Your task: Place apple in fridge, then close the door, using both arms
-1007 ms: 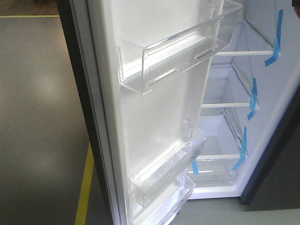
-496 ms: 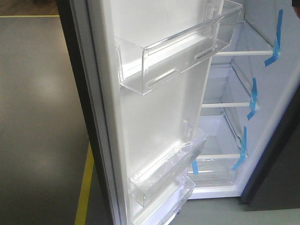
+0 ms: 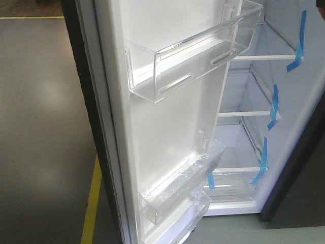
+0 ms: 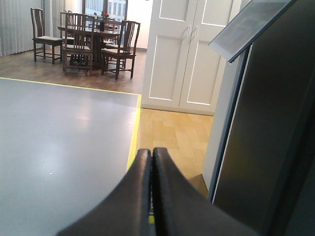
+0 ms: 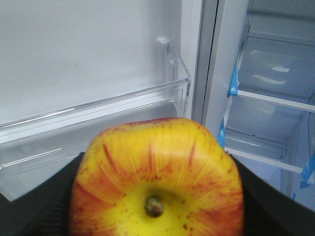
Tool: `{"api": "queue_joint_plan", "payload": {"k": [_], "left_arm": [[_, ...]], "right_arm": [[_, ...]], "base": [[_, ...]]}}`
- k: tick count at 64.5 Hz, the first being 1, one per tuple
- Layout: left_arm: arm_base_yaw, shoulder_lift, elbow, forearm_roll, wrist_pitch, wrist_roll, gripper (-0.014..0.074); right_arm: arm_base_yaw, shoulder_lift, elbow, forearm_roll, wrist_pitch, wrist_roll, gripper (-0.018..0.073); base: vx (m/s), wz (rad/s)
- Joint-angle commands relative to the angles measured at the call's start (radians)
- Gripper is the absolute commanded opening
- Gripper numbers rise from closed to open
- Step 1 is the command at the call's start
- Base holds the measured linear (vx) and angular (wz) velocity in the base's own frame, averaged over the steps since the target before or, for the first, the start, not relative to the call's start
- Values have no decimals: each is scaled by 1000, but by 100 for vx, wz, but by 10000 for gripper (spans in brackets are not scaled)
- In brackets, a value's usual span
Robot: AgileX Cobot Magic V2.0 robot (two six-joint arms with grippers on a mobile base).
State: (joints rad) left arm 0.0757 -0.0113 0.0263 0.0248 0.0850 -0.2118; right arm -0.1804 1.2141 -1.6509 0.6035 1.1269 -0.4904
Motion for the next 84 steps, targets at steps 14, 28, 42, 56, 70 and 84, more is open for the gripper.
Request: {"api": "queue_joint_plan", "payload": {"k": [14,28,42,56,70,84], "left_arm": [[-6,-14,28,-1,-73,-3,-6],[-6,-14,28,-1,-73,-3,-6],[-6,-14,28,-1,-73,-3,-6],[-6,-14,28,-1,-73,-3,-6],[-6,-14,28,-1,-73,-3,-6],[-6,-14,28,-1,-73,-3,-6]], "right_arm": [[-6,-19,-29,39,-83,-9,13],[-6,-8,-29,128,-127,-24,13],[-5,57,-30,655,-225,-400,13],[10,196,-46,929,-164,-617,13],[129,350,-188,788,-164,-627,13],[195,426,-229,627,-198,-607,14]], "base": [[0,0],[0,0],[0,0],[0,0],[0,0],[0,0]]}}
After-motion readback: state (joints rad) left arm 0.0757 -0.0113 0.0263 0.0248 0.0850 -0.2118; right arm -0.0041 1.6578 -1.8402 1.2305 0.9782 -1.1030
